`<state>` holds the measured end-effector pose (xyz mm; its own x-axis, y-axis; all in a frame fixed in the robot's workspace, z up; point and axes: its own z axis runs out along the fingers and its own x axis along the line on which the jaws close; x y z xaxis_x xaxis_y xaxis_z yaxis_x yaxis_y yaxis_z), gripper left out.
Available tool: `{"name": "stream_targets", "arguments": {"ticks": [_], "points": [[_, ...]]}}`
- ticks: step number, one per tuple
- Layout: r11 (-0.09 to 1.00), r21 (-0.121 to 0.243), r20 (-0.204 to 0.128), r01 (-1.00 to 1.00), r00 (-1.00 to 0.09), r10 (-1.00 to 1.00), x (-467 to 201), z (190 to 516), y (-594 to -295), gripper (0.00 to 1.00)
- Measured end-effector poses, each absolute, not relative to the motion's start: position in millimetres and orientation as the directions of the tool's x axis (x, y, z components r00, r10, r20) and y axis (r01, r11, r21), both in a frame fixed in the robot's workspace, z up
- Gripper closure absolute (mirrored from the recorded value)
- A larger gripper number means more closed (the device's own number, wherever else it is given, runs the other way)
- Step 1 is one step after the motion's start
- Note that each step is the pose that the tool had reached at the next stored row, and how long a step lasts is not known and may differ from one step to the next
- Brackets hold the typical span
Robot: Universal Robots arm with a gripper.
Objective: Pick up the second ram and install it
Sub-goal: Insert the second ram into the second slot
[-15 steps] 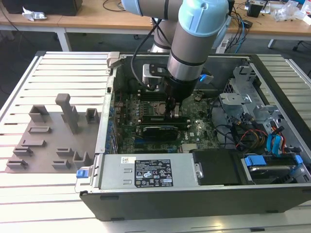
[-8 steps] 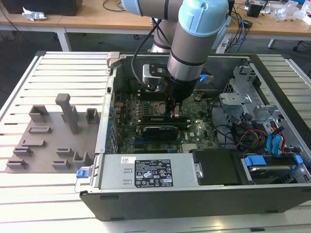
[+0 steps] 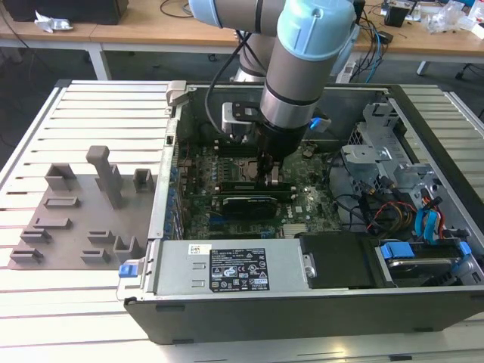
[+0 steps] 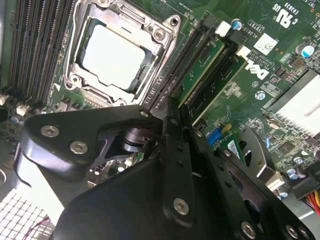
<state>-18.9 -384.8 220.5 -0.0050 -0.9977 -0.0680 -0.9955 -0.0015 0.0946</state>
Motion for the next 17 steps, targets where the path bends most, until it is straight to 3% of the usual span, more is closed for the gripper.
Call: {"name": "stream_targets", "arguments": {"ticks": [5, 6, 11, 14, 17], "points": [[-0.002, 0.094, -0.069, -0.996, -0.005, -0.998, -18.8, 218.9, -384.6, 0.85], [-0.001, 0.095, -0.068, -0.996, -0.005, -0.998, -18.9, 221.0, -384.7, 0.79], [-0.002, 0.095, -0.068, -0.996, -0.005, -0.998, -18.9, 248.8, -380.3, 0.79], [-0.002, 0.095, -0.068, -0.996, -0.005, -0.998, -18.8, 276.7, -375.2, 0.9], [-0.001, 0.095, -0.069, -0.996, -0.005, -0.998, -18.9, 277.1, -375.2, 0.9]]}}
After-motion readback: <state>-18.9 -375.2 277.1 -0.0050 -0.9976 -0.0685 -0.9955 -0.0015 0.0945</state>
